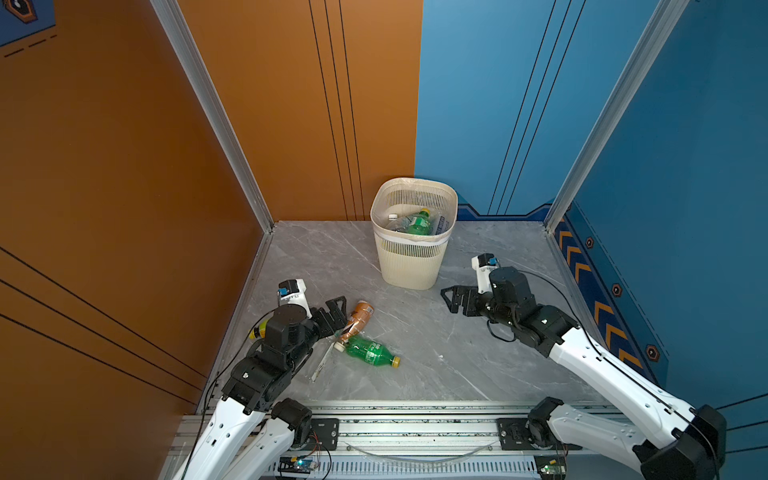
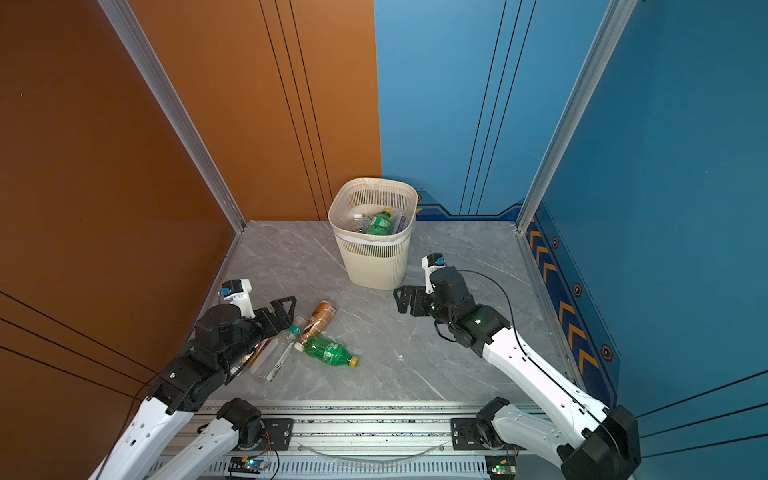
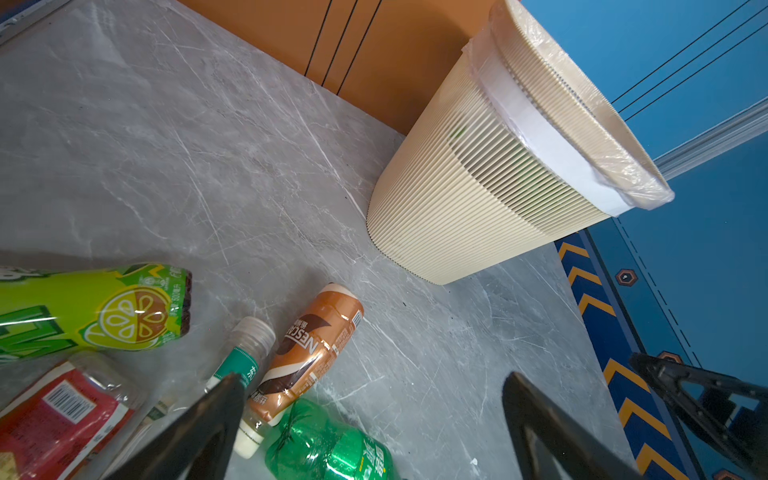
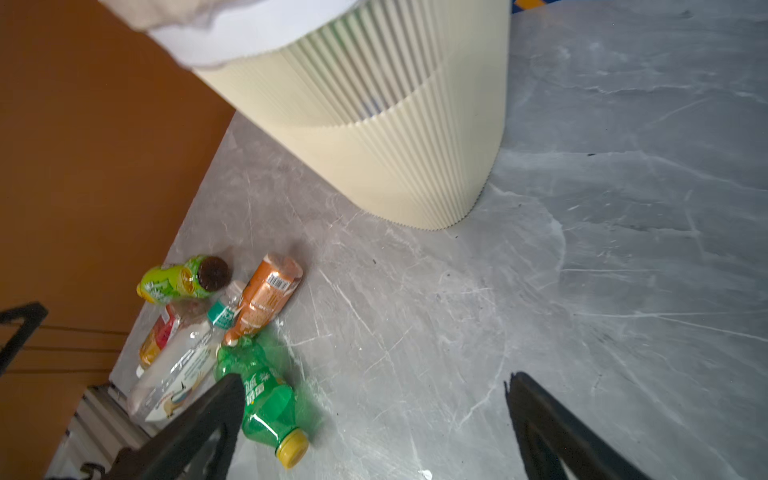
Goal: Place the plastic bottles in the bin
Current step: 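Withdraw the left gripper to the pile while the right gripper grasps the second green bottle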
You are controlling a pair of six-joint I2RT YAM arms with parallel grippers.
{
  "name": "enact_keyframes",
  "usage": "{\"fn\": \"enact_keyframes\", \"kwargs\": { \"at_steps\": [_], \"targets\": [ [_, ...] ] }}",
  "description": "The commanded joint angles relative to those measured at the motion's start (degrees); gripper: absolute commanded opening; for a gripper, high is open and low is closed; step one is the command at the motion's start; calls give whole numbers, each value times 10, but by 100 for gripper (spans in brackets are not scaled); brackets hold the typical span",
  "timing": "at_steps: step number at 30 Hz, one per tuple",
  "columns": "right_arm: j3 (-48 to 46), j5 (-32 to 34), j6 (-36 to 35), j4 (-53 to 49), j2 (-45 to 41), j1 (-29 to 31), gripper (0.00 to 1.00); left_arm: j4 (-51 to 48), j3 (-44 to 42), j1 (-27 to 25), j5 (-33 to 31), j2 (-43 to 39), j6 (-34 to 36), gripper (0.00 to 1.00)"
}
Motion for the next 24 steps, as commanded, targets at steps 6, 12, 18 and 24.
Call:
{"fn": "enact_keyframes", "kwargs": {
  "at_steps": [6,12,18,24],
  "targets": [
    [31,9,-96,42,109,178,100,-37,-21,15,-17,-30,-9,98],
    [62,32,-138,73,207,262,100,-48,-30,24,-15,-45,-17,98],
    [97,38,-153,86,284,287,100,-64,-31,37,-12,-59,-16,98],
    [136,39,-166,88,361,296,98,-68,-35,50,-3,-71,-17,98]
  ]
}}
